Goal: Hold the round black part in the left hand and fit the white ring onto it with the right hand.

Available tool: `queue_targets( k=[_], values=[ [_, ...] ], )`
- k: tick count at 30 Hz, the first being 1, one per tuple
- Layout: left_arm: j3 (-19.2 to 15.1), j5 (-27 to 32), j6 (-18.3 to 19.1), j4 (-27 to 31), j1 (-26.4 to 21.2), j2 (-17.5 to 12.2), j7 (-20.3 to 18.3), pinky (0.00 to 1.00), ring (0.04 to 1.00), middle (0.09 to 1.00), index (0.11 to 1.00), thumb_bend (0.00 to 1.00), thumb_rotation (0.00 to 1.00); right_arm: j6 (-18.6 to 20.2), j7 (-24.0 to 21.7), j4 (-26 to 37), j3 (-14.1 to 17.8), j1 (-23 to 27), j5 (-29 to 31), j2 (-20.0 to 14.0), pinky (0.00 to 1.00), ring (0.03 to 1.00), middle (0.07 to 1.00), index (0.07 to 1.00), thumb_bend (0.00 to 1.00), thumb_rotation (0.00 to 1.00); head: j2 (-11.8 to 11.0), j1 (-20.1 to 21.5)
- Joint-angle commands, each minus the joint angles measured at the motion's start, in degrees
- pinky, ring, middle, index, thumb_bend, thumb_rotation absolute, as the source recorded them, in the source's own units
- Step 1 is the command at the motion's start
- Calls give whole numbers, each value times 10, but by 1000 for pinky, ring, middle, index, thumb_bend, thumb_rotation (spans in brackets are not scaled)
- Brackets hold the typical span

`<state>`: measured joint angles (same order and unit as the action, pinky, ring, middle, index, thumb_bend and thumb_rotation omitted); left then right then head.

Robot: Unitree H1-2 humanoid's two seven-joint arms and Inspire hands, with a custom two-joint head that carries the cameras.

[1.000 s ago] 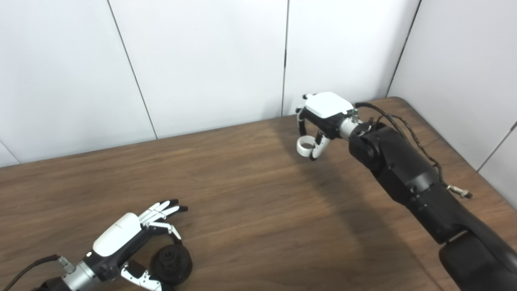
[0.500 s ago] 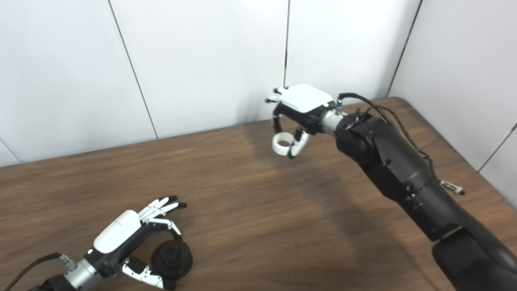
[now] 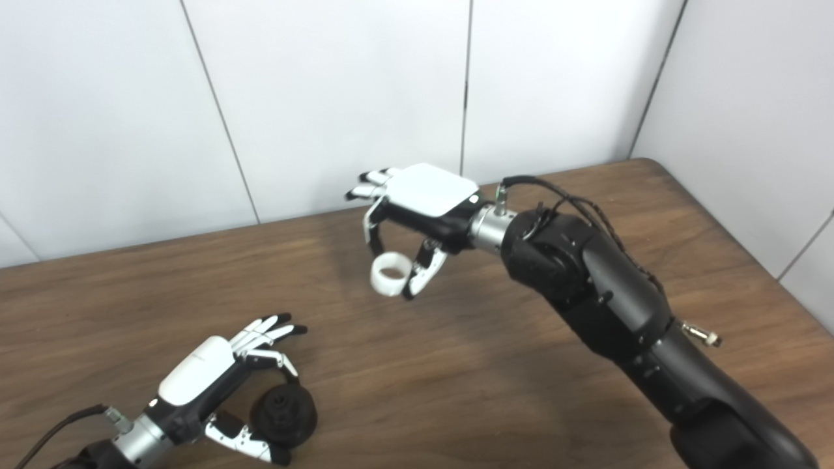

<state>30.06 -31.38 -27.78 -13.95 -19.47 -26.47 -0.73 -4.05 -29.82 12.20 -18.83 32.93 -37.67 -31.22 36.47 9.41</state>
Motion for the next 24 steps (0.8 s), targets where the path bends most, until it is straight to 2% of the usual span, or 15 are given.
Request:
queue_targets(
  k=[1,6,12,24],
  values=[
    [-1,-26,12,-1,6,-4,-25,1000,1000,928,481,525,66,-12,0,30,9,20,18,2,1000,1000,944,483,525,144,0,-2],
    [-12,-34,24,15,14,6,-41,1000,1000,930,481,525,65,-13,-27,65,6,16,45,17,1000,1000,950,483,525,143,12,-33],
    [-17,-37,38,30,17,20,-58,1000,1000,932,482,525,64,-44,-29,88,-5,7,59,34,1000,1000,938,483,525,145,27,-60],
    [-24,-48,41,37,13,37,-69,1000,1000,929,481,525,65,-51,-61,116,-24,12,68,66,1000,1000,946,484,524,148,39,-95]
  ],
)
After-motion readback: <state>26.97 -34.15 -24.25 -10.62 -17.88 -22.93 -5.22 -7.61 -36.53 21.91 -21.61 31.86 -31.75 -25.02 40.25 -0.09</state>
